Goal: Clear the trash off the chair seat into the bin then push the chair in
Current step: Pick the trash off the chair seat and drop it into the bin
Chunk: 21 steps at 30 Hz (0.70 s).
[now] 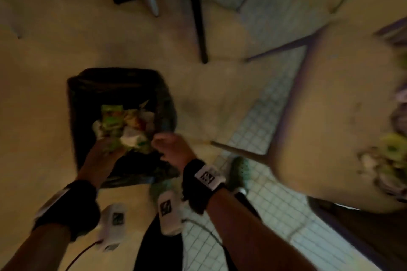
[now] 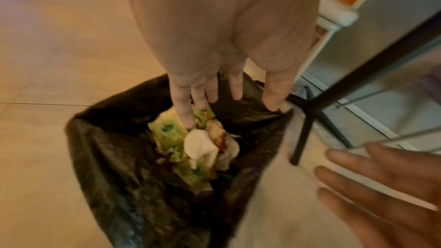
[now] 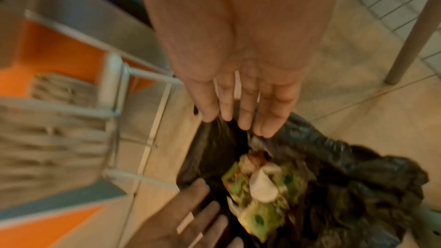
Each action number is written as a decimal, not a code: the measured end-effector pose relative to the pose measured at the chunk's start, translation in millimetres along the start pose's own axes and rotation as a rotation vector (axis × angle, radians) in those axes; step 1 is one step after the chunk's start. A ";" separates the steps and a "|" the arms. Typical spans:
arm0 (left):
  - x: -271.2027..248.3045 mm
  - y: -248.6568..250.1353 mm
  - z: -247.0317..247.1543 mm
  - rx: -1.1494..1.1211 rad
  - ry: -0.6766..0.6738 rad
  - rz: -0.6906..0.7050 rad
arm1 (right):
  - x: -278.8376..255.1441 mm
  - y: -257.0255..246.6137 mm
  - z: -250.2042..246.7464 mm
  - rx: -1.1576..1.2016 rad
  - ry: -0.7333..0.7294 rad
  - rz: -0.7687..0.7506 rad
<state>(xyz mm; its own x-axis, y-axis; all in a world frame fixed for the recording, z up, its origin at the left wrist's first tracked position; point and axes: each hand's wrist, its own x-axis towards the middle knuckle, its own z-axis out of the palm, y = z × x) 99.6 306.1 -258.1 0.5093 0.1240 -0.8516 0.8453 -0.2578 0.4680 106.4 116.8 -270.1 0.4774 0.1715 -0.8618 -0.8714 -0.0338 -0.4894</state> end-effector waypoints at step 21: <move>-102.3 223.0 464.6 0.576 -0.399 0.673 | -151.6 4.4 -403.4 -0.394 0.880 -0.252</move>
<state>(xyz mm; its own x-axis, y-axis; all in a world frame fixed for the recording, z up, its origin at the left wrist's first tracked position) 161.1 -209.2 -176.3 0.6751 -0.5280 -0.5153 0.1343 -0.5989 0.7895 75.8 -306.6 -195.4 0.6959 -0.5672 -0.4404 -0.7095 -0.4485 -0.5436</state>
